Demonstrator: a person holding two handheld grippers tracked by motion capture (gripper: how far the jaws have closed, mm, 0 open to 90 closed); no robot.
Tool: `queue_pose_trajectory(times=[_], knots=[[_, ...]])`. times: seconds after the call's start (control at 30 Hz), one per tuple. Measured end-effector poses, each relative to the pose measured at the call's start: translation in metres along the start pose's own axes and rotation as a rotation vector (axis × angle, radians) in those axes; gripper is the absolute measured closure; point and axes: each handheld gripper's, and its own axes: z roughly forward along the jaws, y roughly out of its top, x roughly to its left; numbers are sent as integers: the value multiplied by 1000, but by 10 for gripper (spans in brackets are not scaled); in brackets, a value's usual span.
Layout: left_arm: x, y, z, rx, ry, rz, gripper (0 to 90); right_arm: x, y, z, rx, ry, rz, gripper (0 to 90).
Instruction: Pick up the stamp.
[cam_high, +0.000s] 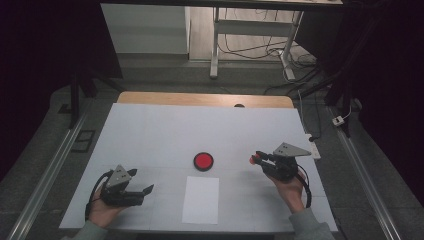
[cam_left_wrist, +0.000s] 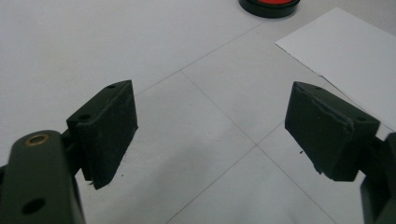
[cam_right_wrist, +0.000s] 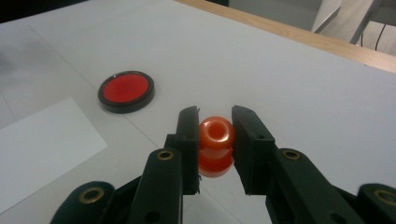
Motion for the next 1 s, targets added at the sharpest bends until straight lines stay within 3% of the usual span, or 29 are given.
queue_pose_trajectory(times=[1.0], knots=[[0,0,1,3,3,-4,173,22,18,-2,-76,82,-11,719]])
